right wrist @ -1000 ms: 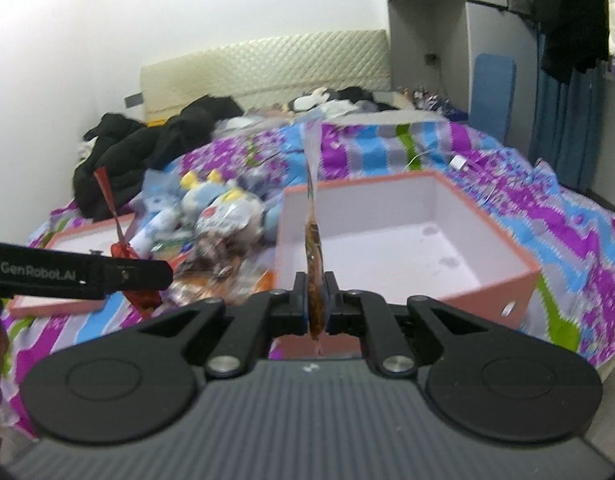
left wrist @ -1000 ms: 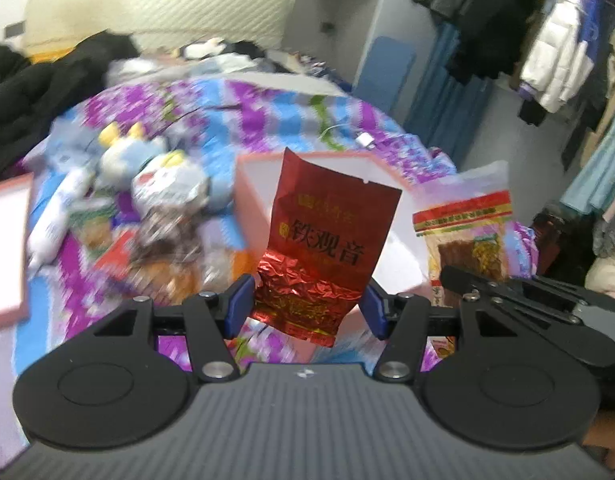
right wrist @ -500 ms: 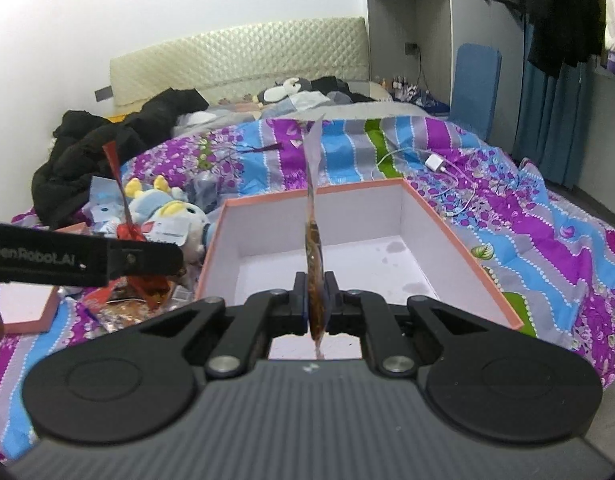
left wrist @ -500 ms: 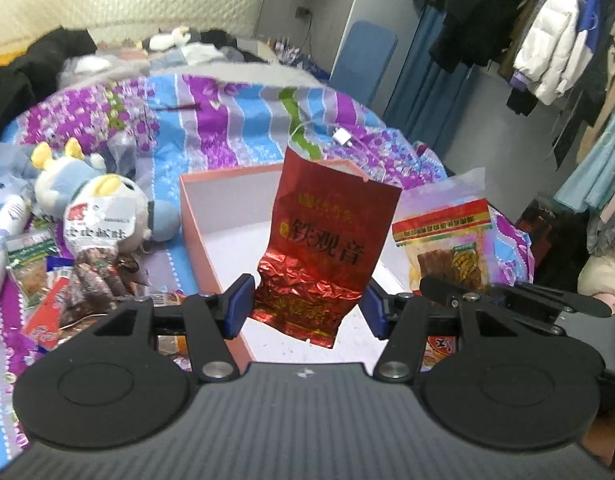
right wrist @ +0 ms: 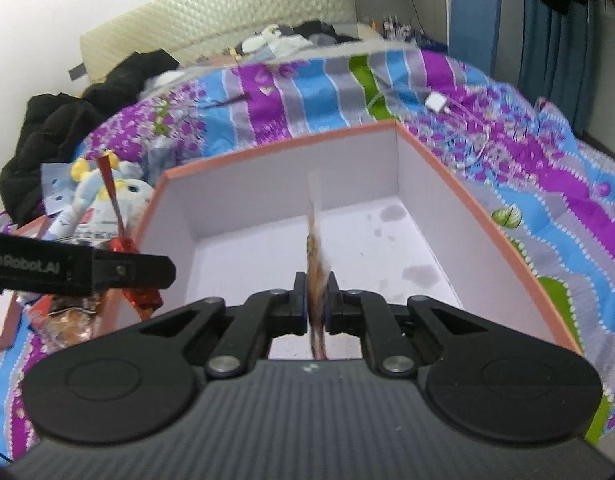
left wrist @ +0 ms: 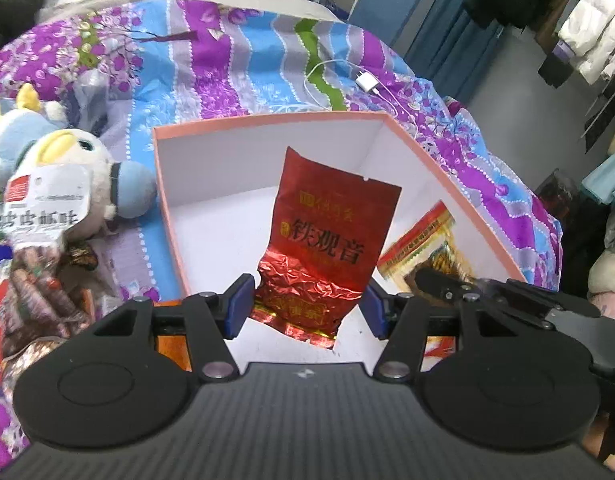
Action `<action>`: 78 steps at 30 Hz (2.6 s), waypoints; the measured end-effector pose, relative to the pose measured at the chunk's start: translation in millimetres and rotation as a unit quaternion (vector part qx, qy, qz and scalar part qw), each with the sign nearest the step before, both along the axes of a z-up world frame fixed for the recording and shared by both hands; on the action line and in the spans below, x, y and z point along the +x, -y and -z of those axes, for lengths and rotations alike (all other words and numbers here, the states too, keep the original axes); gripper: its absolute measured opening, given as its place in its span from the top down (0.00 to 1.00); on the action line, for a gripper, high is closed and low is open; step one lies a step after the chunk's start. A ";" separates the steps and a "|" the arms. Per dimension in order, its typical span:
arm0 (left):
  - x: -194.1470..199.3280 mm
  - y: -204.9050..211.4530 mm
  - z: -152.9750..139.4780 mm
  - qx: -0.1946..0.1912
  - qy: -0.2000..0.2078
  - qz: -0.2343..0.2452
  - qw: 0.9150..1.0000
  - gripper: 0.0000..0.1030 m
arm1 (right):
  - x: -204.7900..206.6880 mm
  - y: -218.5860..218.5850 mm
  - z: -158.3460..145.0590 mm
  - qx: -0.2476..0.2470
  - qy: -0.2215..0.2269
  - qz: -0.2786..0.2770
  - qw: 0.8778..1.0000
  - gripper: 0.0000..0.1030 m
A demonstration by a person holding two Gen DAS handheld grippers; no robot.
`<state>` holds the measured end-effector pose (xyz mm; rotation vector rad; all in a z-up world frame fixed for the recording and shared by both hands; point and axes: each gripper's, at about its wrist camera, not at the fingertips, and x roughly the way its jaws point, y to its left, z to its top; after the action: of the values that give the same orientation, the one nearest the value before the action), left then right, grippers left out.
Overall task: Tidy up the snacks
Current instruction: 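Carry both packets over the deep pink box and release them inside, then withdraw both tools from the pink box back toward the snack pile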
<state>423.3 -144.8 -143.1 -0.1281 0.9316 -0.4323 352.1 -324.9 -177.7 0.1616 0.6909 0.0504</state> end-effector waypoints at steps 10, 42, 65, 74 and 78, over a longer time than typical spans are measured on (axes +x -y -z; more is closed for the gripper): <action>19.3 -4.7 19.6 0.001 -0.009 -0.005 1.000 0.23 | 11.7 2.6 19.3 0.027 -0.030 0.020 0.999 0.80; -218.7 -98.9 -115.6 -0.031 0.141 -0.059 0.988 0.22 | -163.9 -61.4 -79.9 0.020 0.088 -0.008 0.996 0.24; -364.2 -158.1 -108.9 -0.013 0.146 -0.115 0.982 0.22 | -271.6 -110.9 -72.4 0.026 0.094 -0.060 0.993 0.24; -404.9 -173.5 -81.1 -0.016 0.129 -0.142 0.981 0.22 | -290.0 -129.6 -58.0 0.023 0.078 -0.088 0.993 0.24; -404.1 -181.0 -71.9 -0.014 0.117 -0.154 0.981 0.22 | -290.2 -133.9 -56.1 0.016 0.081 -0.093 0.992 0.24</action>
<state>19.2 36.2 -71.2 -0.2378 0.6598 -0.1678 61.9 -191.0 -121.7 0.1214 0.5419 0.2515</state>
